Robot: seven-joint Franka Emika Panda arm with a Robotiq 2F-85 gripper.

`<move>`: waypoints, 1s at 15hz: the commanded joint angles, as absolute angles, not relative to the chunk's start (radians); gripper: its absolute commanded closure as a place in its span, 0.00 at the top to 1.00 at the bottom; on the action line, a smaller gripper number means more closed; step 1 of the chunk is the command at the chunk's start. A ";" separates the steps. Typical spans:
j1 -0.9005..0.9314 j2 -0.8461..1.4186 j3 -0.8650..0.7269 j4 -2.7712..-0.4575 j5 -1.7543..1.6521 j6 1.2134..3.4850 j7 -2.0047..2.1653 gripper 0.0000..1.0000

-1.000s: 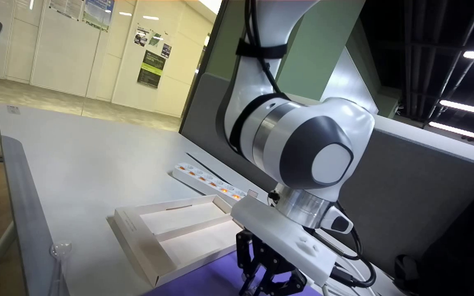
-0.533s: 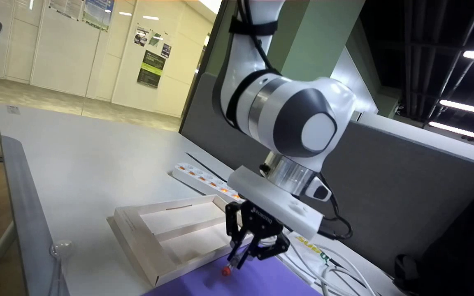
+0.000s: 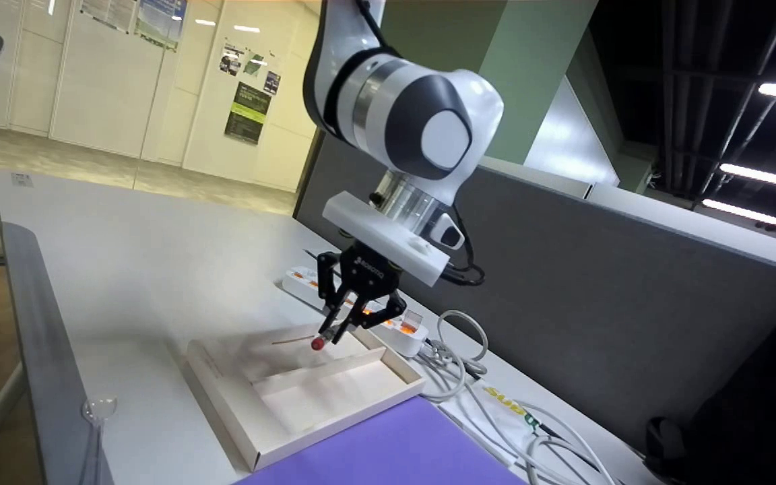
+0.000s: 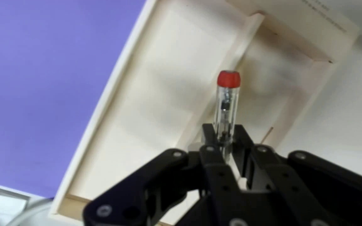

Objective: Take the screwdriver from the purple mat and put it on the tray

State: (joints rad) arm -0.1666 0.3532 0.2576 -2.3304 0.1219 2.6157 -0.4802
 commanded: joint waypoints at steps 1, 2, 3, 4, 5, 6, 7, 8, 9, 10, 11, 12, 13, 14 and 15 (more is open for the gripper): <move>-0.114 0.346 0.262 -2.339 0.164 2.569 -0.475 0.04; -0.100 0.351 0.260 -2.337 0.163 2.553 -0.475 0.04; -0.092 0.356 0.259 -2.333 0.166 2.538 -0.480 0.04; -0.083 0.361 0.255 -2.332 0.167 2.532 -0.475 0.04; -0.079 0.367 0.252 -2.329 0.171 2.521 -0.473 0.04; -0.076 0.372 0.250 -2.326 0.173 2.514 -0.470 0.04; -0.080 0.384 0.252 -2.319 0.188 2.495 -0.470 0.04; -0.081 0.394 0.251 -2.315 0.197 2.481 -0.468 0.04; -0.080 0.405 0.249 -2.311 0.206 2.465 -0.466 0.04; -0.079 0.415 0.246 -2.309 0.208 2.455 -0.464 0.04; -0.078 0.423 0.244 -2.307 0.211 2.445 -0.464 0.04; -0.076 0.432 0.240 -2.305 0.210 2.442 -0.461 0.04; -0.076 0.440 0.237 -2.303 0.208 2.435 -0.460 0.04; -0.075 0.448 0.234 -2.302 0.205 2.436 -0.457 0.04; -0.076 0.454 0.232 -2.301 0.204 2.437 -0.456 0.04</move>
